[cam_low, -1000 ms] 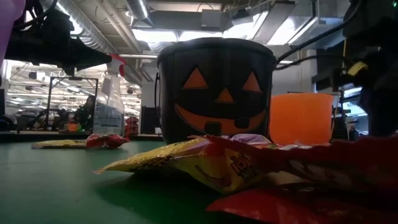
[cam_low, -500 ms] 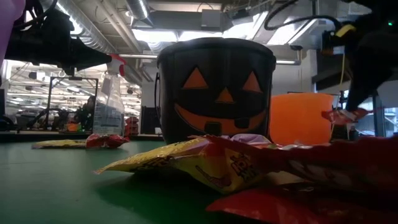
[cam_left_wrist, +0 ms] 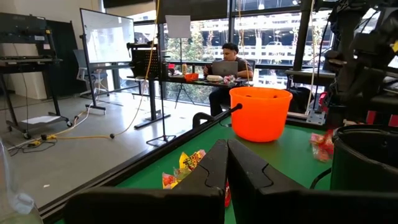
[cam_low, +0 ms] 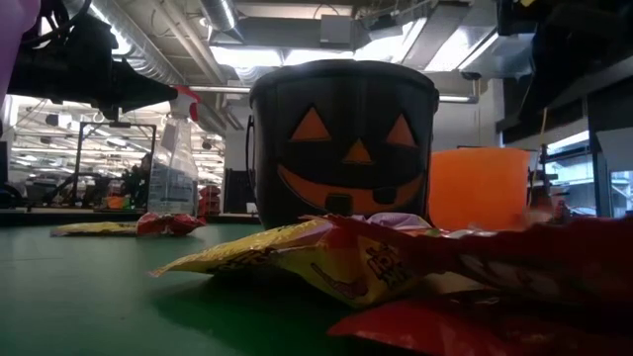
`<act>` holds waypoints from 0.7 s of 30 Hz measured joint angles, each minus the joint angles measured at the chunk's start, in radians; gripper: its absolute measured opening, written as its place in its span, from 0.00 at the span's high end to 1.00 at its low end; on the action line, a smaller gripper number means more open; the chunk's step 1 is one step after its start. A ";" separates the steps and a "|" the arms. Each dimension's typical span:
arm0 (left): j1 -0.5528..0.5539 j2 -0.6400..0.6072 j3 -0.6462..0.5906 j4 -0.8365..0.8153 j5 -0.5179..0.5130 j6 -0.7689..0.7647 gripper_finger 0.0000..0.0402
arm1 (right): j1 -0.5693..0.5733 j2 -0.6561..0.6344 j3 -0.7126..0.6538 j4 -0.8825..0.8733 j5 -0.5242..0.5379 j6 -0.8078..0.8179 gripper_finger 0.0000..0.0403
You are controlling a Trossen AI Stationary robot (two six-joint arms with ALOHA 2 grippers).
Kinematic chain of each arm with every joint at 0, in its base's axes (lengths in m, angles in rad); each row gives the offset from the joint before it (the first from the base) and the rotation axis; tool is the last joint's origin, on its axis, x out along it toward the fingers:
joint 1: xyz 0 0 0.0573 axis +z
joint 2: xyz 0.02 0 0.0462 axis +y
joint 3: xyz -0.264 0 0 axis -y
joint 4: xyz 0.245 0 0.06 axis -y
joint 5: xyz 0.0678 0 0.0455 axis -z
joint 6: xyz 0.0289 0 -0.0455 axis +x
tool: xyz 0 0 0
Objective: Sort candy
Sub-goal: Put the red candy into the orange bucket
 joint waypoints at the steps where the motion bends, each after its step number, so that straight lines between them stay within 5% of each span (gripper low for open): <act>1: 0.000 0.000 0.000 0.000 0.000 0.000 1.00 | 0.000 0.000 0.002 0.002 0.001 -0.001 1.00; 12: 0.000 0.000 0.000 0.000 0.000 0.000 1.00 | 0.000 0.000 -0.054 0.052 -0.047 0.032 0.97; 21: 0.000 0.000 0.000 0.000 0.000 0.000 1.00 | 0.000 0.000 -0.292 0.224 -0.212 0.116 0.61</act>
